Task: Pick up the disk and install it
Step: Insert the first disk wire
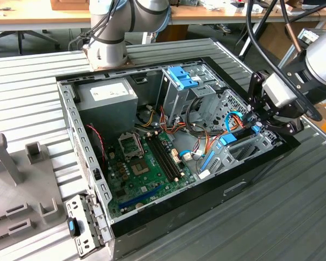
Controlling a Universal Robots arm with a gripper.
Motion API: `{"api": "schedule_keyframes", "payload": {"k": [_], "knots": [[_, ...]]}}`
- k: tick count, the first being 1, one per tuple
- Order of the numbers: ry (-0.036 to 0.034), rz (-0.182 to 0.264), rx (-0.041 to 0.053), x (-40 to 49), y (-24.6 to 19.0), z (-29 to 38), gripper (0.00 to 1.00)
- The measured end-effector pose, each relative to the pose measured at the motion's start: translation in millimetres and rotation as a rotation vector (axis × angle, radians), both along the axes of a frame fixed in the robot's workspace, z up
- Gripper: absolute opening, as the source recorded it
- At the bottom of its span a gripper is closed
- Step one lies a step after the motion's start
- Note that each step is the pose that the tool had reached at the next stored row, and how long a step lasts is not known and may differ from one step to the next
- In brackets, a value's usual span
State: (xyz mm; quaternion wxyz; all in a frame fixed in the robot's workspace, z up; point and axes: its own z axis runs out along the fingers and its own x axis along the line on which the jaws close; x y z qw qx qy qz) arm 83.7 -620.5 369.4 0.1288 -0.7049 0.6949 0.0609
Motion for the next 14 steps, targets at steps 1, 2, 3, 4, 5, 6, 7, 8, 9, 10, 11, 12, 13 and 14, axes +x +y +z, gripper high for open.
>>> {"api": "schedule_keyframes", "payload": {"k": [1,2,3,4,5,6,7,8,9,10,11,12,13,14], "knots": [[-0.0002,0.0,-0.0007,-0.1,2.8,1.3,0.24],[-0.0003,0.0,-0.0009,-0.1,4.6,1.8,0.24],[-0.0005,0.0,-0.0013,-0.1,6.1,2.2,0.24],[-0.0021,0.0,-0.01,-0.1,6.2,2.2,0.24],[-0.0031,0.0,-0.0158,-0.1,6.2,2.2,0.24],[-0.0037,0.0,-0.0211,-0.1,6.2,2.2,0.24],[-0.0045,0.002,-0.0362,-0.1,6.2,2.1,0.24],[-0.0047,0.003,-0.0435,-0.1,6.2,1.9,0.24],[-0.005,0.008,-0.047,-0.2,6.2,0.9,0.24],[-0.0051,0.012,-0.0473,-0.2,6.2,0.9,0.24],[-0.0051,0.015,-0.0467,-0.2,6.3,0.9,0.24],[-0.0052,0.019,-0.0465,-0.1,6.5,1.0,0.24],[-0.0052,0.02,-0.0462,-0.1,6.8,1.5,0.24],[-0.0052,0.021,-0.046,-0.1,6.9,2.7,0.24]]}}
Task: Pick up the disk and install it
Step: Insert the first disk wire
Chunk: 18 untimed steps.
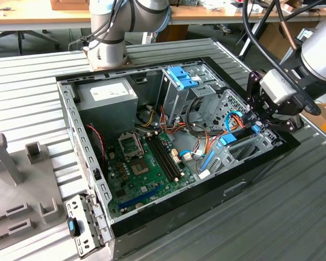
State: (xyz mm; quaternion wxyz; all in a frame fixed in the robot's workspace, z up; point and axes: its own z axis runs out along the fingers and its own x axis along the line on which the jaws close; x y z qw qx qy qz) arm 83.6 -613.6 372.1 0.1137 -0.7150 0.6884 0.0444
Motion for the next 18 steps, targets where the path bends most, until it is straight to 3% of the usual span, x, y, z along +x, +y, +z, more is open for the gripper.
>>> {"api": "schedule_keyframes", "payload": {"k": [4,13,18], "knots": [[0.0,0.002,0.0006,0.0,0.9,4.3,0.24],[0.0,0.003,0.0004,0.3,1.0,-4.5,0.24],[0.0,0.003,0.0003,0.3,1.1,-5.4,0.24]]}}
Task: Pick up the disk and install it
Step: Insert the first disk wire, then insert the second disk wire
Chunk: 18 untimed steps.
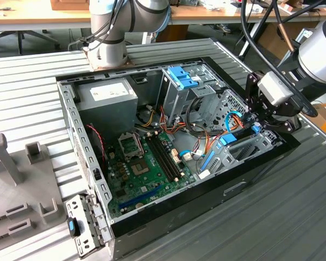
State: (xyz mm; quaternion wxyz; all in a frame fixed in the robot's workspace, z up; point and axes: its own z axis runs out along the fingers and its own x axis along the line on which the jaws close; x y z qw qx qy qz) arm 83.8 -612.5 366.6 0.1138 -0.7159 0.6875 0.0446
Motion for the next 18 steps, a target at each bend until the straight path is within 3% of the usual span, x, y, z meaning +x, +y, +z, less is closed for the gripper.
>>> {"api": "schedule_keyframes", "payload": {"k": [1,3,13,18], "knots": [[0.0,0.0,0.0,0.0,0.0,0.0,0.24],[0.0,0.0,0.0001,0.0,0.0,-0.1,0.11],[0.0,0.0,0.0,0.0,0.0,-0.3,0.11],[0.0,0.0,0.0,0.0,-2.2,-4.6,0.11]]}}
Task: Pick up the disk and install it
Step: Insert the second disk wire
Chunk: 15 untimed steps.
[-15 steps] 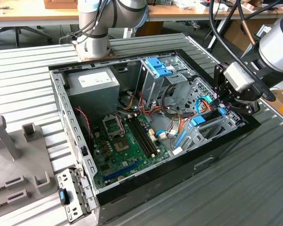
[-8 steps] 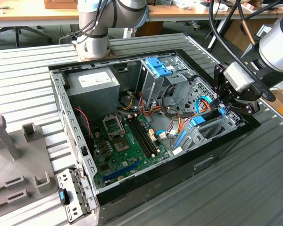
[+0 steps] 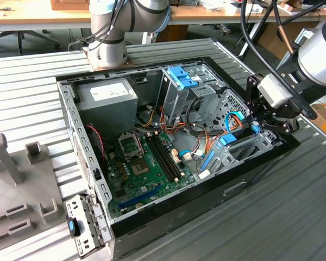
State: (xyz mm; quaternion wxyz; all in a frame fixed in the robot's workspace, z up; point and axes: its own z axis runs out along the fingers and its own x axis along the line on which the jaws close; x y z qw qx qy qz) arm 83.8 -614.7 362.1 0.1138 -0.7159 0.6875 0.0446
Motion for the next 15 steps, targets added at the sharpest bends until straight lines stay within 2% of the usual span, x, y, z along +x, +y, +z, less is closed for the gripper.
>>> {"api": "schedule_keyframes", "payload": {"k": [8,10,15], "knots": [[0.0,0.0,-0.0007,-3.1,-1.8,-3.3,0.11],[0.0,0.0,-0.0006,-3.1,-1.8,-7.8,0.11],[0.0,0.0,-0.0007,-3.2,-2.3,-12.8,0.11]]}}
